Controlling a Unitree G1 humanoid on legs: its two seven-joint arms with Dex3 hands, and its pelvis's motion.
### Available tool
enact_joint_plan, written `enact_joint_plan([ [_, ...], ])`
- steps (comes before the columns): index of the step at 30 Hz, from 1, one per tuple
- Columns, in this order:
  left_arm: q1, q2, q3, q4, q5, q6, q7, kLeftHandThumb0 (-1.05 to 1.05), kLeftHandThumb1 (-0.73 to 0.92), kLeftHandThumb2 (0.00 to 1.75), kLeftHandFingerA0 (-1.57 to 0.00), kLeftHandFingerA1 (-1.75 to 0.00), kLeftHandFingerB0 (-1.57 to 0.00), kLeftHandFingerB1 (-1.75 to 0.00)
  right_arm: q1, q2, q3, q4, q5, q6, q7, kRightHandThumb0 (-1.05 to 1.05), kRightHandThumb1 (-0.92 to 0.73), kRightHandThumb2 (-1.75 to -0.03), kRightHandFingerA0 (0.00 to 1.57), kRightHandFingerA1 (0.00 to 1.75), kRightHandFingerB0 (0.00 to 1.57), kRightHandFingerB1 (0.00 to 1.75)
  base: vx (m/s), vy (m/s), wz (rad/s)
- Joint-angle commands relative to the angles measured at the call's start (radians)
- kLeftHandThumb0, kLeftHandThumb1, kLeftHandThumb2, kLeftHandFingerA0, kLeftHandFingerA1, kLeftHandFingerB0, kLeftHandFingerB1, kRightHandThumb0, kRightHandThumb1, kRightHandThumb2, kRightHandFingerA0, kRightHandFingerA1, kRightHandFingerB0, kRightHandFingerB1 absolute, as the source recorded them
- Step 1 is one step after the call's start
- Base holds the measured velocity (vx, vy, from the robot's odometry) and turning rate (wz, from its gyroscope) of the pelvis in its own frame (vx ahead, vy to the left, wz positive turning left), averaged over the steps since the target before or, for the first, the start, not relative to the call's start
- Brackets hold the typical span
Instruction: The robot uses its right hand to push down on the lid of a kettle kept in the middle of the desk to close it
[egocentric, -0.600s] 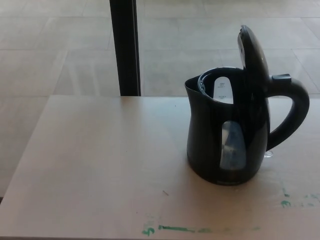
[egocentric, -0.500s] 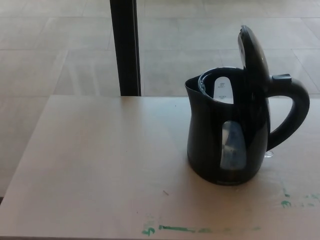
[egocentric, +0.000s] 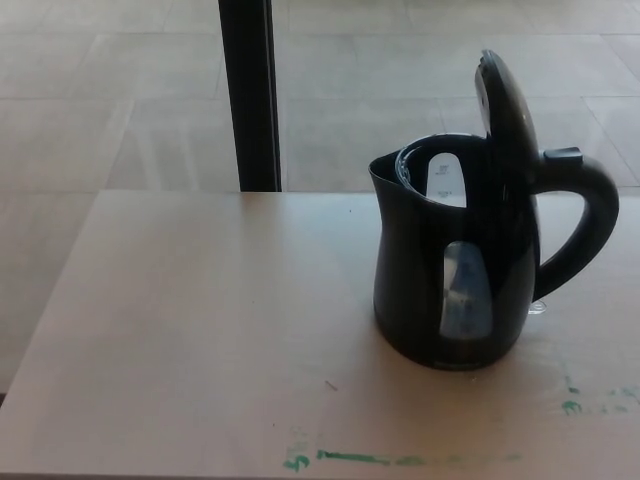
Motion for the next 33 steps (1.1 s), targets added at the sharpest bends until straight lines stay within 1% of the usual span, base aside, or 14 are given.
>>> enact_joint_plan([
  [1, 0.007, 0.026, -0.002, -0.004, -0.018, 0.003, -0.020, -0.69, 0.68, 0.61, -0.52, -0.48, -0.31, -0.33, -0.148, -0.104, 0.021, -0.086, 0.045, 0.137, -0.019, -0.75, -0.81, -1.12, 0.04, 0.41, 0.08, 0.24, 0.00, 0.000, 0.00],
  [3, 0.010, 0.026, -0.004, -0.001, -0.019, -0.008, -0.029, -0.70, 0.53, 0.90, -0.46, -0.59, -0.24, -0.46, -0.234, -0.138, 0.056, -0.097, 0.024, 0.160, -0.028, -0.77, -0.92, -0.71, 0.17, 0.34, 0.12, 0.23, 0.00, 0.000, 0.00],
  [5, 0.009, 0.028, 0.000, 0.008, -0.024, 0.002, -0.023, -0.68, 0.66, 0.60, -0.53, -0.48, -0.30, -0.32, -0.312, -0.145, 0.086, -0.105, 0.021, 0.160, -0.032, -0.82, -0.71, -1.08, 0.17, 0.51, 0.08, 0.42, 0.00, 0.000, 0.00],
  [7, 0.012, 0.027, -0.004, 0.012, -0.021, -0.006, -0.013, -0.82, 0.57, 0.90, -0.51, -0.59, -0.25, -0.44, -0.381, -0.162, 0.125, -0.108, 0.018, 0.166, -0.005, -0.38, -0.46, -1.09, 0.01, 0.51, 0.00, 0.50, 0.00, 0.000, 0.00],
  [10, 0.007, 0.028, -0.003, 0.016, -0.025, -0.001, -0.007, -0.72, 0.65, 0.60, -0.54, -0.49, -0.30, -0.32, -0.438, -0.193, 0.186, -0.121, -0.024, 0.173, 0.005, -0.83, -0.73, -1.11, 0.11, 0.51, 0.05, 0.41, 0.00, 0.000, 0.00],
  [11, 0.009, 0.030, -0.008, 0.011, -0.023, 0.000, -0.009, -0.81, 0.56, 0.89, -0.49, -0.59, -0.25, -0.44, -0.491, -0.200, 0.234, -0.132, -0.048, 0.177, 0.004, -0.37, -0.46, -1.09, 0.02, 0.51, 0.00, 0.50, 0.00, 0.000, 0.00],
  [12, 0.011, 0.029, -0.005, 0.003, -0.029, 0.006, -0.009, -0.70, 0.52, 0.91, -0.47, -0.61, -0.24, -0.46, -0.515, -0.209, 0.272, -0.136, -0.079, 0.162, 0.005, -0.86, -0.91, -0.77, 0.19, 0.43, 0.09, 0.27, 0.00, 0.000, 0.00],
  [17, 0.027, 0.032, -0.011, -0.016, -0.030, 0.004, -0.023, -0.71, 0.67, 0.61, -0.50, -0.52, -0.30, -0.32, -0.627, -0.211, 0.396, -0.092, -0.153, 0.102, 0.012, -0.89, -0.91, -0.68, 0.25, 0.42, 0.16, 0.27, 0.00, 0.000, 0.00],
  [19, 0.028, 0.031, -0.013, -0.018, -0.031, 0.004, -0.016, -0.76, 0.55, 0.91, -0.47, -0.59, -0.24, -0.45, -0.679, -0.228, 0.464, -0.074, -0.178, 0.092, 0.063, -0.88, -0.72, -1.10, 0.15, 0.50, 0.05, 0.37, 0.00, 0.000, 0.00],
  [21, 0.031, 0.031, -0.020, -0.019, -0.027, -0.010, -0.019, -0.72, 0.67, 0.61, -0.52, -0.49, -0.30, -0.32, -0.727, -0.213, 0.507, -0.064, -0.185, 0.096, 0.068, -0.90, -0.89, -0.68, 0.25, 0.37, 0.16, 0.26, 0.00, 0.000, 0.00],
  [22, 0.029, 0.034, -0.019, -0.018, -0.032, 0.008, -0.022, -0.76, 0.55, 0.91, -0.48, -0.59, -0.23, -0.45, -0.779, -0.201, 0.547, -0.076, -0.179, 0.140, 0.093, -0.89, -0.69, -1.09, 0.14, 0.46, 0.05, 0.39, 0.00, 0.000, 0.00],
  [26, 0.025, 0.032, -0.021, 0.002, -0.033, -0.008, -0.018, -0.72, 0.66, 0.61, -0.51, -0.45, -0.29, -0.32, -0.850, -0.198, 0.624, -0.045, -0.229, 0.110, 0.112, -0.89, -0.90, -0.69, 0.22, 0.36, 0.16, 0.26, 0.00, 0.000, 0.00],
  [31, 0.025, 0.032, -0.029, 0.002, -0.027, -0.019, -0.005, -0.77, 0.55, 0.91, -0.48, -0.57, -0.26, -0.46, -0.959, -0.177, 0.740, 0.011, -0.301, 0.132, 0.130, -0.97, -0.89, -0.68, 0.21, 0.41, 0.18, 0.29, 0.00, 0.000, 0.00],
  [33, 0.036, 0.032, -0.021, -0.001, -0.038, -0.016, -0.011, -0.72, 0.66, 0.61, -0.53, -0.48, -0.30, -0.32, -0.991, -0.152, 0.785, 0.060, -0.340, 0.086, 0.124, -0.93, -0.70, -1.10, 0.14, 0.50, 0.09, 0.40, 0.00, 0.000, 0.00],
])
